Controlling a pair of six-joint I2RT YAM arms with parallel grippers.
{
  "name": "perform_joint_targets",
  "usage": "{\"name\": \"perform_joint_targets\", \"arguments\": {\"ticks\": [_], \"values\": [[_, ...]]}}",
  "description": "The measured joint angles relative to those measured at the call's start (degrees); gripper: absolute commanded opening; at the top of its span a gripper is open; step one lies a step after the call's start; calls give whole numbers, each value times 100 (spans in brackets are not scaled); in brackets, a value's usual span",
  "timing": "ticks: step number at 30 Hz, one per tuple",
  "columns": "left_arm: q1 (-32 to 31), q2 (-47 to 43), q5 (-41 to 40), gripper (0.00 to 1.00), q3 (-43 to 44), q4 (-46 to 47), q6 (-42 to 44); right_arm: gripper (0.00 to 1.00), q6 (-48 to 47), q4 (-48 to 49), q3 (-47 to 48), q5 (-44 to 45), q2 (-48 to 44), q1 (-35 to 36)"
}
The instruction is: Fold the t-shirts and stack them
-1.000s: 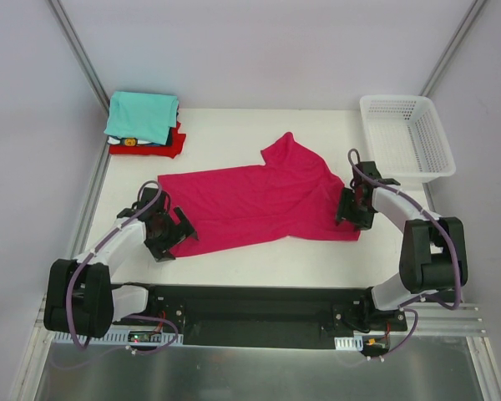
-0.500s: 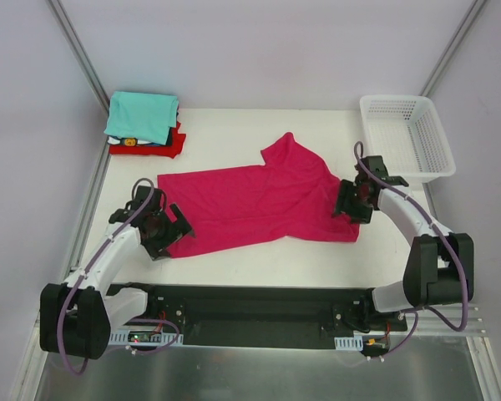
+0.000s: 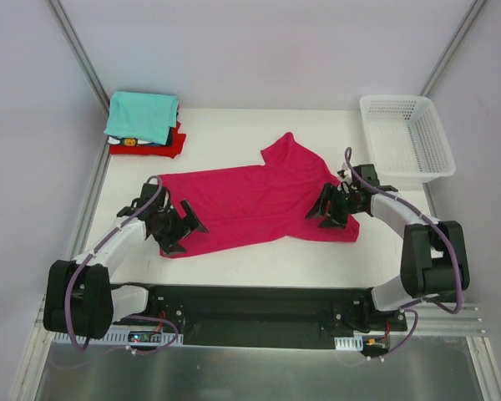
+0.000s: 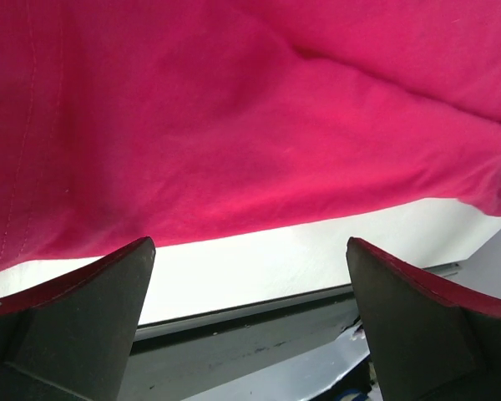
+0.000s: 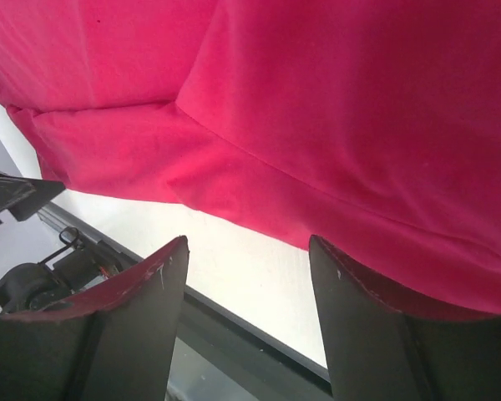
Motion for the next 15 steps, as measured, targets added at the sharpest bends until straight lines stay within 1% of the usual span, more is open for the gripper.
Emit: {"name": "perform_joint_targets", "arguments": {"ticks": [3,7,15], "values": [[0,175,105,99,-238,153,-4,63,50,192,-122,-227,271,0],[0,284,72,99,-291,334,2,63,4,192,-136,-190,365,4],[2,358,-76,99,-358,382,4,64,-400,-278,-63,745,376,11]]}}
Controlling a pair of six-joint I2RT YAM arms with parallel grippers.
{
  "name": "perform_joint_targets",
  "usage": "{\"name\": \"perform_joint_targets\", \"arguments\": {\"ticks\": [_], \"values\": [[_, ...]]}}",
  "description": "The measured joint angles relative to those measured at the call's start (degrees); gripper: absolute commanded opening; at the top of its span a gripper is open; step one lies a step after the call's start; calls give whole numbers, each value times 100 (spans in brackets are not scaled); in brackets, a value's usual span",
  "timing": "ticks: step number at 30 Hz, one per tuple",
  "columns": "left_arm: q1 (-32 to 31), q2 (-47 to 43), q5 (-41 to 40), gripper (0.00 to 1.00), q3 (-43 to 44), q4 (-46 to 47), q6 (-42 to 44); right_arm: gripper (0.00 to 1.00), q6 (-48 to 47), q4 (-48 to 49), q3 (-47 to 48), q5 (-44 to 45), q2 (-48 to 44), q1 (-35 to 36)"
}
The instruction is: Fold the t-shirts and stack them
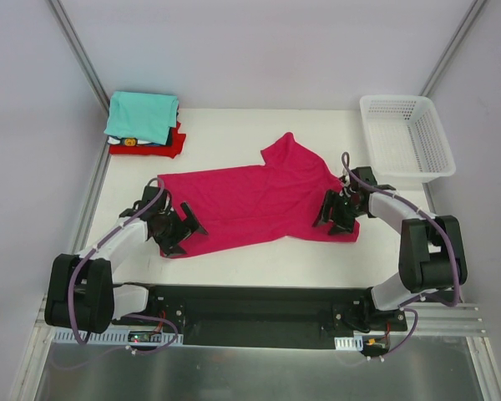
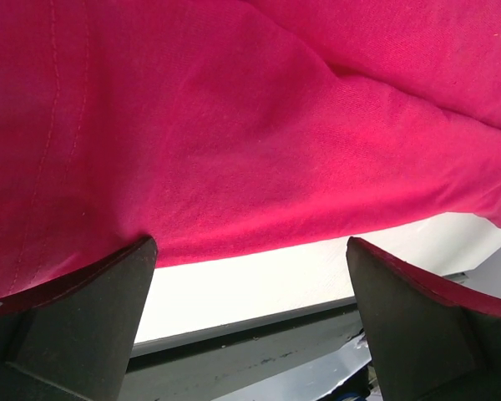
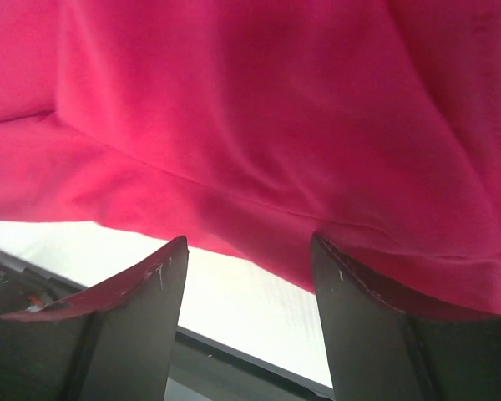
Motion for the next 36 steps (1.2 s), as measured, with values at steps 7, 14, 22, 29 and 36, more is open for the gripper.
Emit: {"name": "perform_joint_targets", "arguments": {"ticks": [7,14,22,29,36], "values": [[-4,-332,-297,99,-133,-201,4,65,-210,-334,33,748,33,2],[-37,-570,-647,99,-223,-439,0,65,-310,-599,146,1711,28,42],[-304,-643,-1102,99,-205,-592,-55,65,-352,-822,146,2920,-144,42],[-302,-1115,-1419,99,-90,-1287,-96,66,-348,-1172,332,3027,-553,42],[-459,-1174,-1381,99,1093,-1679,-81,64,-282,-1268,1198,2514,-750,341]]}}
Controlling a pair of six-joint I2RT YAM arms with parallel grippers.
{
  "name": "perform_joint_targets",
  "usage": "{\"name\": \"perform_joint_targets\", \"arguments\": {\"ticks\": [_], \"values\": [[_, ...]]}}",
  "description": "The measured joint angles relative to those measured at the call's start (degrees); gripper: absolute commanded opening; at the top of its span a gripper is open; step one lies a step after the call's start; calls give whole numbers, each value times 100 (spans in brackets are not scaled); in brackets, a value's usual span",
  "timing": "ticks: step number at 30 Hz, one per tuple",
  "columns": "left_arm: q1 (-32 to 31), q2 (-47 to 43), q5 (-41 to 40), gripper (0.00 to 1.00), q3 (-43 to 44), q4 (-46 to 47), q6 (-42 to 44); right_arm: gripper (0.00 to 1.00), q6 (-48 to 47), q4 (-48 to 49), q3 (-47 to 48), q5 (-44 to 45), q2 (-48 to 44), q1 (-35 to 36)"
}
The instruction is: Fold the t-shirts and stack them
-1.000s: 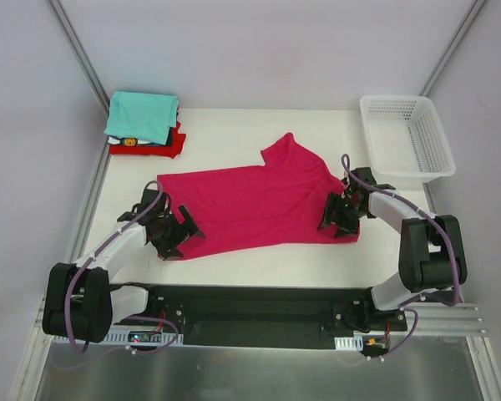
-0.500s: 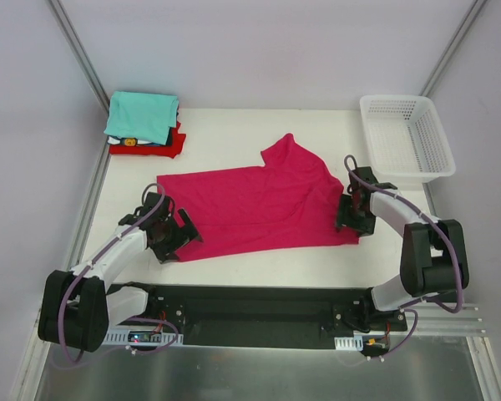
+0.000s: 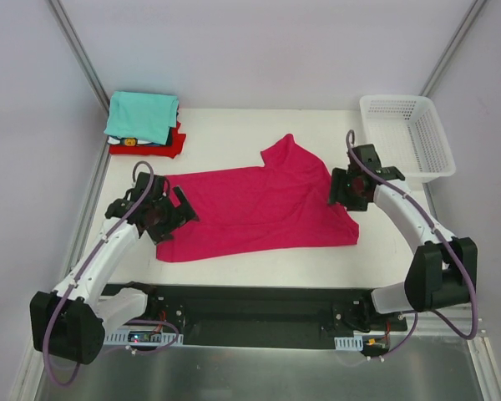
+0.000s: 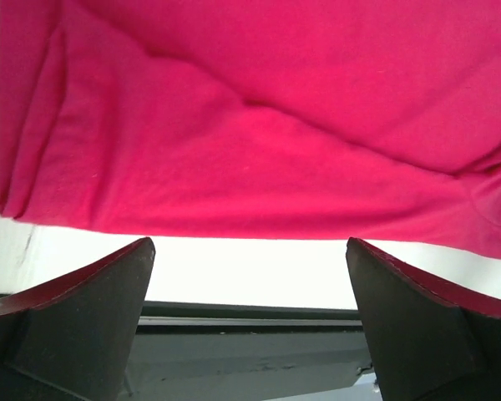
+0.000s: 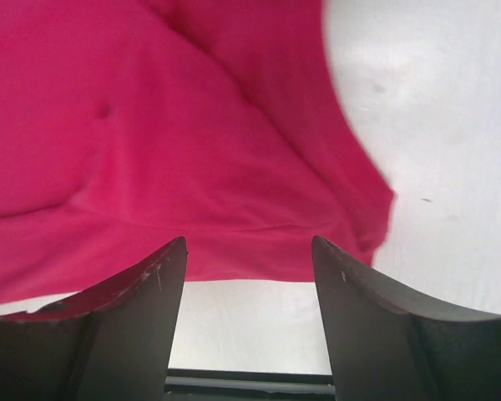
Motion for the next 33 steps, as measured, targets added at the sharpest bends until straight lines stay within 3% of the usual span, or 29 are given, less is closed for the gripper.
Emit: {"name": "perform_joint_targets", "arguments": {"ticks": [11,18,33], "values": [[-387,1338,1038,99,551,549,376,52,116,232,1051,-1438,1495,815],[-509,1421,1320,99,501,800,468,48,179,361,1598,-1969,2487,1040],[-509,1421,1360,99,334,846,496,48,186,398,1919,-2116,2691,1163]]}}
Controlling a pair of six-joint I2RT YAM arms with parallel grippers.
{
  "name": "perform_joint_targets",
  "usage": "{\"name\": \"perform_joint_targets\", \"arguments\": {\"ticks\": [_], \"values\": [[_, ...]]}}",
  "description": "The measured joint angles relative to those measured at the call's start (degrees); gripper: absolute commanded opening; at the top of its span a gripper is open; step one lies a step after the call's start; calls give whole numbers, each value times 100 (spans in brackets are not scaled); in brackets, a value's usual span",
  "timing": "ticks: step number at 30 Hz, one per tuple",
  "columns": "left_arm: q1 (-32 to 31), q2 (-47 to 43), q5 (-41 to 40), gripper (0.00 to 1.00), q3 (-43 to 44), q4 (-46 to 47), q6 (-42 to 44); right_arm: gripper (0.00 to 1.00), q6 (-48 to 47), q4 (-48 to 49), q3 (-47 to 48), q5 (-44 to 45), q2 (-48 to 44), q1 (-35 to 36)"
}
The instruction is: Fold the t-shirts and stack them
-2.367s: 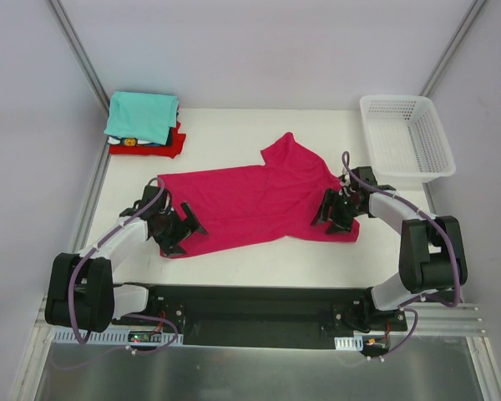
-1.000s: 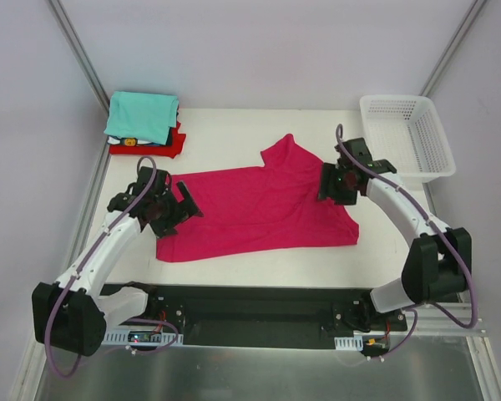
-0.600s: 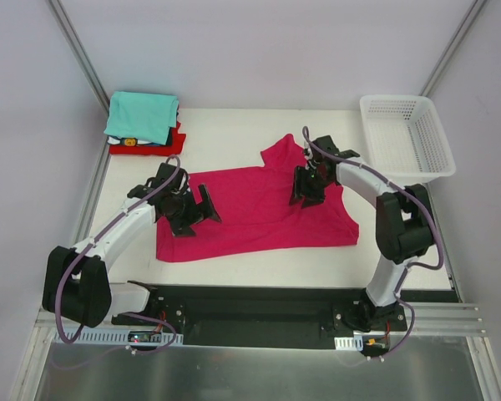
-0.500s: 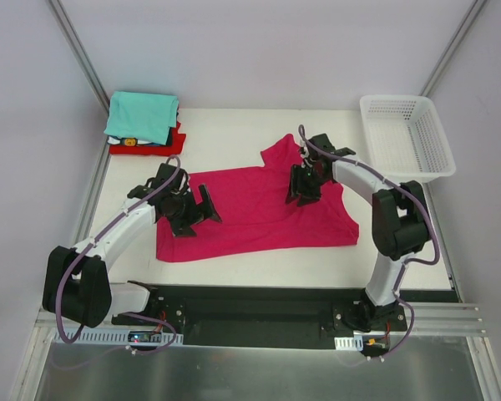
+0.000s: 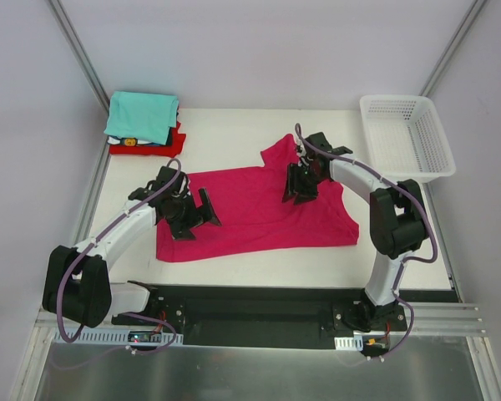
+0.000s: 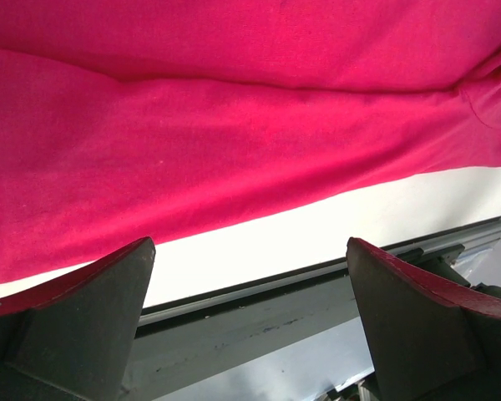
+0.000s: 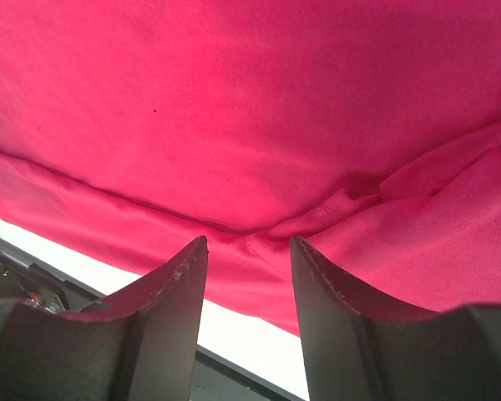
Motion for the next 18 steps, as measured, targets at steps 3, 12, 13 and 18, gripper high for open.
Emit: {"name": "perform_joint_targets", "arguments": {"ticks": [3,12,13,18], "values": [[0,0,0,99,-42,0,0,48,-35,-4,-122,39,-2,0],[0,-2,-2,99,-68,0,0,48,-103,-59,-223,442,31,0],[0,-2,-2,99,-76,2,0,48,-109,-61,-223,472,42,0],[0,-2,-2,99,-151,2,0,47,-162,-103,-151,597,219,0]]}}
